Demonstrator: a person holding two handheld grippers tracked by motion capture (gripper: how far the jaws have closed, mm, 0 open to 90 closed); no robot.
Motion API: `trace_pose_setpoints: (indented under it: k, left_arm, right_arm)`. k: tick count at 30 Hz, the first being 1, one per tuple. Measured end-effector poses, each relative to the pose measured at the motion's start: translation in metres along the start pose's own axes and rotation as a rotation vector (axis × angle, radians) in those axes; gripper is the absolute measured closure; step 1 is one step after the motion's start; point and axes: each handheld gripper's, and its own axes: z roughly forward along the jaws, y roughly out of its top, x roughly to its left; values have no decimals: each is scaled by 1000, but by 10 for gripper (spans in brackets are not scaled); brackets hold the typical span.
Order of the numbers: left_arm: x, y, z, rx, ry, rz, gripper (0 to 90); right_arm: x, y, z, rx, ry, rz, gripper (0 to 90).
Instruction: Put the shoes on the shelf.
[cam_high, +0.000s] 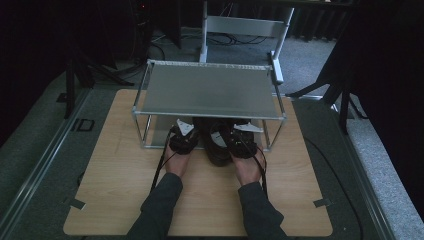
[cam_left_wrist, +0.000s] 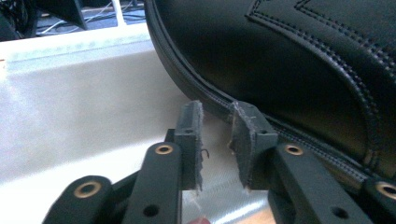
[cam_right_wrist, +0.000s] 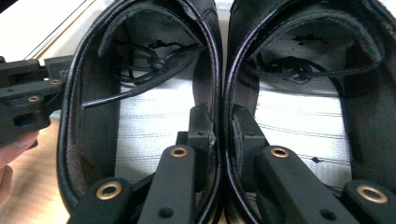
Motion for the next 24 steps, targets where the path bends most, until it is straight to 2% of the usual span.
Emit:
trace_pose_setpoints:
  k: [2, 4, 5, 10, 12, 13, 14, 15, 16, 17, 19, 24]
  left_arm:
    - [0, 3, 4, -2, -3, -8, 773]
    - [-1, 5, 8, -5, -4, -48, 795]
    - [0, 7, 10, -7, -11, -40, 806]
    - [-2, 12, 17, -10, -15, -78, 857]
    - [-1, 14, 21, 0, -10, -80, 867]
    - [0, 16, 22, 19, -18, -63, 874]
    - [-2, 17, 25, -12, -23, -100, 882]
    - [1, 18, 26, 11, -25, -69, 884]
    - [2, 19, 27, 23, -30, -60, 885]
    - [0, 20, 29, 7, -29, -91, 886]
    - [-1, 21, 31, -1, -17, -108, 887]
    - [-1, 22, 33, -18, -3, -117, 891]
  right_arm:
    - [0, 0, 2, -8, -2, -3, 806]
    - [-1, 0, 5, -17, -1, 1, 806]
    - [-1, 0, 6, -23, -1, 6, 806]
    - [-1, -1, 11, -54, -8, 7, 806]
    - [-1, 0, 12, -59, -17, 6, 806]
    - [-1, 0, 13, -61, -21, 2, 806]
    - [-1, 1, 14, -62, -26, 5, 806]
    - [-2, 1, 15, -63, -28, 8, 806]
    - [-2, 1, 16, -68, -31, 17, 806]
    - [-2, 1, 17, -74, -34, 17, 806]
    - [-2, 1, 18, -86, -43, 17, 806]
    - [0, -1, 21, -122, -59, 13, 806]
